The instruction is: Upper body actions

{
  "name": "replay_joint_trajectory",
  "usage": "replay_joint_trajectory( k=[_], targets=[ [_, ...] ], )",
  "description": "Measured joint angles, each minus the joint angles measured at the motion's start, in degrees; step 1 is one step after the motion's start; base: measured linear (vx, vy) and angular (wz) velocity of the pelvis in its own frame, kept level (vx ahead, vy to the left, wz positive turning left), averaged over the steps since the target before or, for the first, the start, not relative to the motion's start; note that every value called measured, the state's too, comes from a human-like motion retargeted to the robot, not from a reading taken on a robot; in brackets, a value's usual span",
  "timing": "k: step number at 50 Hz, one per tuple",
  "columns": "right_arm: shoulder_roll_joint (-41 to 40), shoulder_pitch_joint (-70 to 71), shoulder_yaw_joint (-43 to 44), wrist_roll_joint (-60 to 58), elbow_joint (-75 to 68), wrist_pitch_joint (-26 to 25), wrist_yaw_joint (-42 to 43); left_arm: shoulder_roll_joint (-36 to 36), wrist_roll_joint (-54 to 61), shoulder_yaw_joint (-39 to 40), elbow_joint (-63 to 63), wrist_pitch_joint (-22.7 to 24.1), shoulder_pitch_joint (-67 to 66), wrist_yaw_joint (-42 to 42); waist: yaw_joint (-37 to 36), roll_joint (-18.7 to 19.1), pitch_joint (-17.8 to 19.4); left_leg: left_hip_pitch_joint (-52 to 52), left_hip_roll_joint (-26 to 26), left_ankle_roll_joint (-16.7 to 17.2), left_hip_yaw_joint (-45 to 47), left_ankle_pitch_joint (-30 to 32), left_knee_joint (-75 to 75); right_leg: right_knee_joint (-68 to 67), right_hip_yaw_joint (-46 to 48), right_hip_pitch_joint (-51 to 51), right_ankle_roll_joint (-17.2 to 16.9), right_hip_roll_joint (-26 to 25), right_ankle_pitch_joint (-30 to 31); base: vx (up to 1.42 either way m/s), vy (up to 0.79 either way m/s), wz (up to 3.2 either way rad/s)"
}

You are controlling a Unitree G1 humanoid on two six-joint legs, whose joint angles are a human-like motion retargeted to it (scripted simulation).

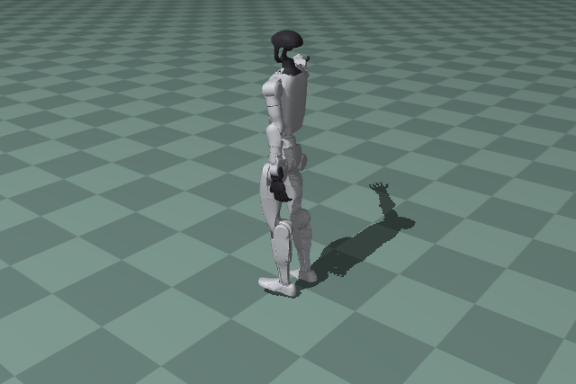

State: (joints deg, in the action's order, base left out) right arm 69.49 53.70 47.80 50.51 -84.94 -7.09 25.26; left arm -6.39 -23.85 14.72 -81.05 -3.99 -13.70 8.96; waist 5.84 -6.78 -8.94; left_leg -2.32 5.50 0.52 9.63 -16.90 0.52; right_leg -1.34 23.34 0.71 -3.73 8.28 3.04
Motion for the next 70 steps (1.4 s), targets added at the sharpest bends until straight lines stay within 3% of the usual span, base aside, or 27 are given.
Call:
replay_joint_trajectory(
  k=[3,5,6,12,18,23,25,28,29,33,35,38,41,44,48,52,55,58,61,64,70],
  targets=[
    [-4.81,-0.27,3.35,6.24,4.12,12.06,7.47,-0.89,0.01,-1.45,-1.30,1.43,0.44,1.29,0.57,0.91,-0.34,-0.09,-0.05,0.10,-0.09,-0.04,-0.01,0.03,0.08,-0.21,0.18,-0.29,-0.08,-0.01,0.10,-0.03],
    [-8.09,0.75,0.35,6.48,10.72,17.59,10.84,-2.05,-0.80,-2.16,-1.59,1.77,0.86,2.41,-1.21,1.04,-0.29,-0.65,-0.48,0.29,1.91,0.15,-0.55,0.02,-1.79,-0.48,0.36,-0.44,0.14,-0.01,0.11,-0.71],
    [-9.41,1.61,-2.54,4.38,15.06,17.93,11.63,-2.55,-1.37,-2.42,-1.48,1.63,1.09,3.02,-2.01,1.04,-0.29,-0.87,-0.58,0.30,2.79,0.19,-0.76,0.01,-2.57,-0.62,0.42,-0.46,0.24,-0.01,0.07,-0.67],
    [-9.52,3.53,-20.90,-19.88,41.41,15.64,17.92,-3.49,-1.66,-3.29,-0.40,1.07,2.55,3.03,-2.36,1.16,-0.15,-0.96,-0.25,0.19,3.19,0.38,-0.79,0.10,-2.15,-0.30,0.46,-0.10,0.14,-0.02,-0.02,0.09],
    [5.71,8.64,-41.44,-59.61,65.00,6.35,29.90,-3.84,0.67,-4.24,-0.56,1.44,3.79,3.12,-2.61,0.60,1.40,0.30,0.07,0.06,2.73,0.68,-0.60,0.31,-1.49,1.32,0.56,-0.07,-0.02,-0.01,-0.01,0.07],
    [18.00,25.47,-65.11,-82.79,85.28,0.58,30.36,-6.74,-0.37,-5.10,-0.49,1.23,4.13,3.52,-3.23,-1.78,2.72,1.56,0.11,0.21,3.18,0.90,-0.46,0.32,-1.75,2.39,0.79,-0.08,-0.09,-0.02,-0.06,-0.06],
    [19.69,39.24,-80.18,-90.08,94.57,-1.94,27.63,-7.89,-0.80,-4.53,-0.65,1.36,3.87,3.32,-2.61,-2.73,2.81,1.94,0.13,0.25,3.21,1.00,-0.39,0.34,-1.79,2.76,0.87,-0.11,-0.15,0.00,-0.08,0.00],
    [13.31,69.08,-111.16,-99.05,104.24,-2.12,24.93,-6.65,-1.18,-3.15,-1.03,1.28,3.02,3.31,-0.99,-1.70,2.41,2.22,0.08,0.26,2.96,1.15,-0.37,0.39,-1.56,3.22,0.92,-0.25,-0.28,0.01,-0.04,0.06],
    [11.18,74.00,-116.49,-100.55,106.35,-0.89,26.39,-5.96,-1.09,-3.19,-1.14,1.22,3.00,3.37,-0.96,-1.17,2.46,2.32,0.04,0.25,2.89,1.16,-0.38,0.41,-1.51,3.37,0.93,-0.33,-0.31,0.00,0.00,0.00],
    [8.74,78.76,-122.78,-99.97,109.00,4.70,35.01,-3.79,-0.78,-4.21,-1.69,1.02,3.82,3.59,-1.88,0.54,2.99,2.51,-0.10,0.11,2.74,1.13,-0.38,0.43,-1.48,3.59,0.98,-0.67,-0.35,0.00,0.01,0.00],
    [10.85,77.44,-122.01,-96.54,103.89,5.92,37.95,-2.79,-0.92,-4.88,-2.00,0.83,4.58,3.93,-2.65,1.57,3.36,2.47,-0.15,-0.03,2.72,1.09,-0.34,0.39,-1.56,3.46,0.97,-0.81,-0.31,-0.01,0.07,-0.03],
    [13.77,70.54,-116.13,-89.68,86.88,3.27,38.39,-1.57,-1.07,-5.90,-2.25,0.55,5.23,4.25,-3.59,3.01,3.42,2.13,-0.28,-0.08,2.96,1.05,-0.38,0.34,-1.67,3.07,0.93,-0.82,-0.20,0.00,0.07,-0.04],
    [11.70,56.27,-101.95,-80.54,64.47,-0.31,35.21,-1.42,-0.92,-5.84,-2.39,0.45,5.01,3.87,-3.35,3.49,2.90,1.77,-0.29,-0.07,3.16,1.05,-0.52,0.35,-1.67,2.81,0.91,-0.68,-0.07,0.00,0.02,-0.01],
    [9.04,41.46,-84.11,-68.84,44.11,-1.81,24.55,-2.22,-0.71,-4.77,-2.25,0.11,4.66,3.38,-2.44,2.84,2.69,1.55,-0.17,-0.10,2.82,1.11,-0.63,0.43,-1.21,2.93,0.83,-0.45,0.00,0.00,0.00,0.00],
    [6.95,30.63,-66.65,-61.03,23.50,0.40,9.53,-2.69,0.63,-3.61,-2.06,0.15,4.14,3.28,-1.32,2.41,2.64,1.24,-0.13,-0.18,2.01,1.21,-0.79,0.62,-0.40,3.22,0.73,-0.44,-0.01,-0.01,-0.01,0.09],
    [6.32,25.02,-49.80,-49.04,6.61,-7.67,-3.78,-2.20,1.90,-2.14,-2.04,0.21,3.53,3.53,-0.09,3.03,2.88,0.78,-0.42,-0.34,1.48,1.32,-1.04,0.77,-0.15,3.27,0.72,-0.89,0.01,0.00,0.00,0.00],
    [6.16,20.68,-36.37,-29.98,-1.07,-9.96,-12.41,-1.66,2.02,-1.38,-2.07,0.22,3.38,3.76,0.82,3.99,2.97,0.27,-0.68,-0.44,1.13,1.31,-1.18,0.81,-0.16,2.91,0.77,-1.29,0.02,0.00,0.00,0.00],
    [4.82,13.69,-24.13,-8.94,-3.51,-3.93,-11.69,-1.73,1.58,-1.22,-2.71,0.08,3.24,3.79,1.37,4.52,2.57,-0.13,-0.79,-0.52,0.88,1.26,-1.18,0.81,-0.21,2.41,0.85,-1.53,0.04,-0.01,0.04,-0.03],
    [1.16,7.69,-17.95,0.63,0.06,9.29,-6.32,-2.45,1.51,-1.79,-3.82,-0.13,3.22,4.18,1.51,4.59,2.50,0.04,-0.86,-0.48,1.13,1.17,-1.20,0.67,-0.51,2.18,1.02,-1.61,0.13,-0.03,0.07,-0.16],
    [-3.77,4.19,-18.08,-2.29,8.98,18.41,-0.28,-3.82,1.47,-2.67,-4.74,-0.67,3.57,4.89,1.08,4.28,3.02,0.77,-0.95,-0.36,1.82,1.07,-1.29,0.47,-1.18,2.36,1.29,-1.69,0.29,-0.03,0.06,-0.30],
    [-7.99,3.79,-30.39,-17.99,37.27,23.58,9.08,-4.95,2.12,-2.94,-3.53,-0.81,4.32,4.75,0.74,4.33,3.52,1.60,-0.99,-0.38,2.89,1.26,-1.05,0.25,-1.76,2.51,1.52,-1.52,0.50,-0.01,0.02,-0.08]
  ],
)
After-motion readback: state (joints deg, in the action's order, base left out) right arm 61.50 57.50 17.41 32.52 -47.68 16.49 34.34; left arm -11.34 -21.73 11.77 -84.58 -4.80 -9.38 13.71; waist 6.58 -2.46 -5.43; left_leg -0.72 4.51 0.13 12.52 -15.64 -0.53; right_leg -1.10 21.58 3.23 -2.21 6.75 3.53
